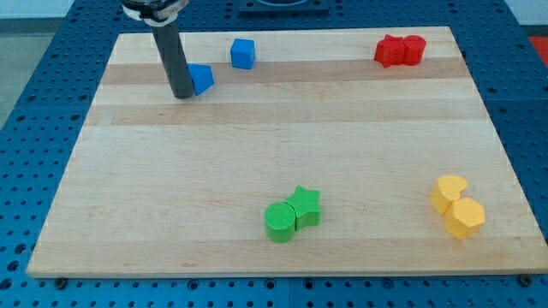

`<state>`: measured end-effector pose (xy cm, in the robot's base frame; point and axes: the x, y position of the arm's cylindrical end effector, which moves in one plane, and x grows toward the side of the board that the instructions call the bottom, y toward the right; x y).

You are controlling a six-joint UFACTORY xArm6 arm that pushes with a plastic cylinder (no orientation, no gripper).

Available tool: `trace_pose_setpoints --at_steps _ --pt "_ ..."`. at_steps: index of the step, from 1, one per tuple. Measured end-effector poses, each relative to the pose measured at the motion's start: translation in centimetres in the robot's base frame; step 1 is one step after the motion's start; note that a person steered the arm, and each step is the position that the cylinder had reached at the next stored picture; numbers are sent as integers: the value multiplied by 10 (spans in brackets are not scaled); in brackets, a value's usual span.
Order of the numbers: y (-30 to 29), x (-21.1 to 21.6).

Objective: Move the blue triangle below the blue cube

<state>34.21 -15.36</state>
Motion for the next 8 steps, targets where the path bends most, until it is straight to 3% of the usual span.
trace_pose_setpoints --at_steps 1,3,5,6,8 --pt "28 0" --pt "30 0" --pt "-29 3" --pt "-40 -24" --pt "-19 1"
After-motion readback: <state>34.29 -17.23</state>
